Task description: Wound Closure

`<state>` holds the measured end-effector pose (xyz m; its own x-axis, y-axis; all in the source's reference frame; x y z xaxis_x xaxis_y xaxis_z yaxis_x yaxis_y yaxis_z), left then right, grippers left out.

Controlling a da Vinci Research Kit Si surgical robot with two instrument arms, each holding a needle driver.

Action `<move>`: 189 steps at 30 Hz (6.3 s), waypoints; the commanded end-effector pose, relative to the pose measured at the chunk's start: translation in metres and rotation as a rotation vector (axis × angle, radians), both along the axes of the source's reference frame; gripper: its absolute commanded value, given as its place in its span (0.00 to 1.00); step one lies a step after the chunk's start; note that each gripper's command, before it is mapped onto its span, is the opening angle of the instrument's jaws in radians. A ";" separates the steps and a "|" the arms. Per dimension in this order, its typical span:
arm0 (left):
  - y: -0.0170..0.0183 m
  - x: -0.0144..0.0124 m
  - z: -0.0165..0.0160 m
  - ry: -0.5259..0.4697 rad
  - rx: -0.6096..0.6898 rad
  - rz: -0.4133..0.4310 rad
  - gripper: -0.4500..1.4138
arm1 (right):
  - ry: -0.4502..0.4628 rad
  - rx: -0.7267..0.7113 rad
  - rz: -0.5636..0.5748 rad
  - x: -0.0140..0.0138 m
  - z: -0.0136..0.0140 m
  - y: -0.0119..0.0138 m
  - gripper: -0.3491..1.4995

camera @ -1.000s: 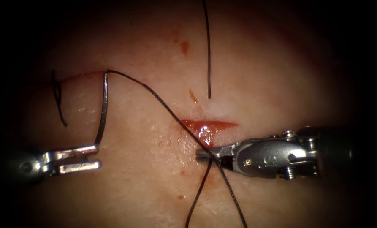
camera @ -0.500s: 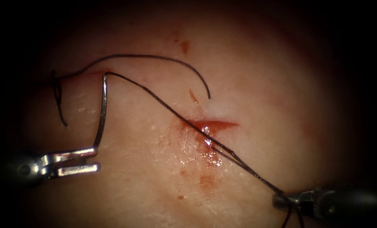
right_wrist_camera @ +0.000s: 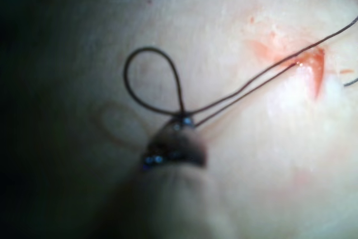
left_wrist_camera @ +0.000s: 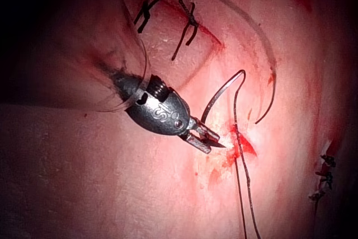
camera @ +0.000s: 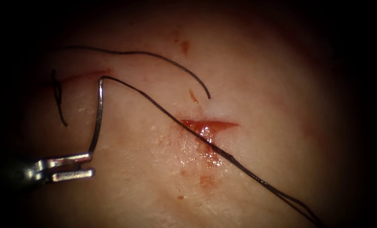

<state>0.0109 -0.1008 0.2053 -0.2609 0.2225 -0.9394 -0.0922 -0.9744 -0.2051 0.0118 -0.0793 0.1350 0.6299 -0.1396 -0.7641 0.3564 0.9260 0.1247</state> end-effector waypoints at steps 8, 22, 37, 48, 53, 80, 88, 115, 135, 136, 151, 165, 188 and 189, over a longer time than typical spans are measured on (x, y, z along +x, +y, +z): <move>-0.0013 0.0005 -0.0011 -0.007 0.008 0.009 0.00 | -0.088 0.057 -0.148 -0.0031 -0.0022 -0.0023 0.00; -0.0029 0.0011 -0.0032 -0.028 0.011 0.033 0.00 | -0.103 0.015 0.170 -0.0074 -0.0037 0.0086 0.90; -0.0052 0.0039 -0.0059 -0.060 0.015 0.074 0.00 | 0.197 0.322 0.300 -0.0161 -0.0092 0.0163 0.81; -0.0064 -0.0039 -0.0091 -0.221 0.023 0.217 0.00 | 0.250 0.237 0.590 -0.0011 -0.0068 0.0226 0.80; -0.0064 -0.0044 -0.0109 -0.252 0.031 0.234 0.00 | 0.240 0.114 0.548 0.0056 -0.0032 0.0241 0.80; -0.0055 -0.0056 -0.0096 -0.259 0.082 0.206 0.00 | 0.294 -0.149 0.216 0.0153 0.0102 0.0110 0.77; -0.0053 -0.0048 -0.0098 -0.260 0.083 0.198 0.00 | 0.302 -0.165 0.171 0.0165 0.0099 0.0094 0.74; -0.0055 -0.0046 -0.0092 -0.253 0.077 0.189 0.00 | 0.262 -0.150 0.048 0.0164 0.0084 0.0086 0.00; -0.0055 -0.0040 -0.0090 -0.245 0.075 0.181 0.00 | 0.241 -0.058 0.051 0.0079 0.0025 0.0048 0.00; -0.0055 -0.0039 -0.0090 -0.243 0.074 0.180 0.00 | 0.240 -0.051 0.056 0.0070 0.0021 0.0044 0.00; -0.0054 -0.0037 -0.0089 -0.236 0.072 0.172 0.00 | 0.211 -0.083 0.259 0.0075 0.0018 0.0057 0.95; -0.0048 -0.0023 -0.0077 -0.201 0.085 0.131 0.00 | 0.096 0.071 0.545 0.0059 0.0020 0.0176 0.90; -0.0028 -0.0018 -0.0026 -0.148 0.116 0.027 0.00 | 0.052 0.476 0.894 0.0186 0.0137 0.0218 0.85; -0.0028 -0.0018 -0.0025 -0.150 0.115 0.024 0.00 | 0.049 0.474 0.896 0.0188 0.0140 0.0218 0.85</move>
